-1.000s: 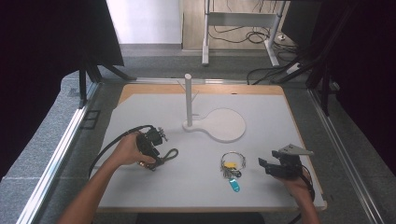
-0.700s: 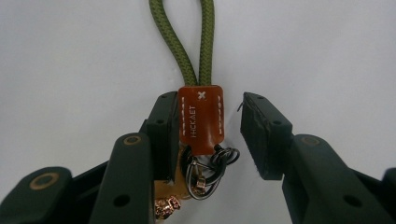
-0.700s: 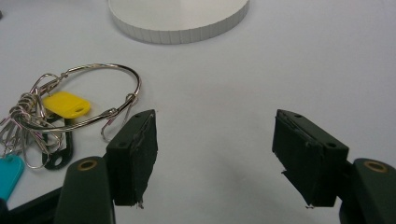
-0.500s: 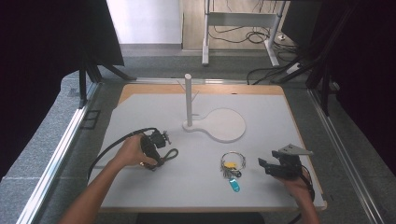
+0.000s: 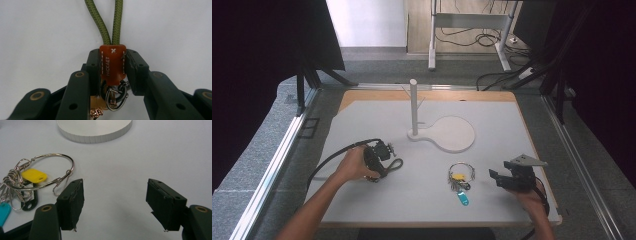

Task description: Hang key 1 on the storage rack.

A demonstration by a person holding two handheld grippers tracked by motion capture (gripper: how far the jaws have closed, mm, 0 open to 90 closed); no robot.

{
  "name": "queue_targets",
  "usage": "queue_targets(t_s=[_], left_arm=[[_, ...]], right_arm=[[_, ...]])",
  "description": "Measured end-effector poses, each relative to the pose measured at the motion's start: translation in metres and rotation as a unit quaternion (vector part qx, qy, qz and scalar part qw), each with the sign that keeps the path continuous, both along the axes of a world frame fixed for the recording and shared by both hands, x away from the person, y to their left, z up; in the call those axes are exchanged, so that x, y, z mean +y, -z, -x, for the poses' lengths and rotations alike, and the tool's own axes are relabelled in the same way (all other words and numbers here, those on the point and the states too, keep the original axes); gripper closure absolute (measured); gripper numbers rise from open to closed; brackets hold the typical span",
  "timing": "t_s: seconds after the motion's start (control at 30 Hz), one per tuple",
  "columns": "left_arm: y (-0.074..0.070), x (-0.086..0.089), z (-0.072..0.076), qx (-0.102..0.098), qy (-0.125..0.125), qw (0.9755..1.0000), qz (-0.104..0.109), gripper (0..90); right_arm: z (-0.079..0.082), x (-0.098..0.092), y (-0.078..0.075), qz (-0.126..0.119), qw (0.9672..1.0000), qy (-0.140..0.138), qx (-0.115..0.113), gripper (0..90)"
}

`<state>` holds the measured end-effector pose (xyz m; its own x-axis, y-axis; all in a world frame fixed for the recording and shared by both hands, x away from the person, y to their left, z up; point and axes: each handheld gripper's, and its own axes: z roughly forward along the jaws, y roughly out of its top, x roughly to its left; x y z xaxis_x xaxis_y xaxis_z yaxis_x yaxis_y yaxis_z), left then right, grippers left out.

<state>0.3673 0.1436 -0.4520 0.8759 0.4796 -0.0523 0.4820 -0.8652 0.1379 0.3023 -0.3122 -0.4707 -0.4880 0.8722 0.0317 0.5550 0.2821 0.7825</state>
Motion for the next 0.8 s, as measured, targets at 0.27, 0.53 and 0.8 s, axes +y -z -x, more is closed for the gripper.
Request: queue_targets(t_s=[0.27, 0.53, 0.8], left_arm=[[-0.036, 0.023, -0.002, -0.010, -0.020, 0.9967, 0.078, 66.8], [-0.063, 0.039, -0.004, -0.026, -0.038, 0.9934, 0.105, 66.8], [-0.086, 0.036, -0.004, -0.047, -0.024, 0.9928, 0.108, 66.8]], right_arm=[[0.000, -0.003, -0.001, -0.001, 1.0000, 0.007, -0.001, 31.2], [0.000, -0.004, -0.002, -0.001, 0.9999, 0.010, 0.001, 31.2], [0.000, -0.005, -0.001, -0.002, 0.9999, 0.011, 0.003, 31.2]])
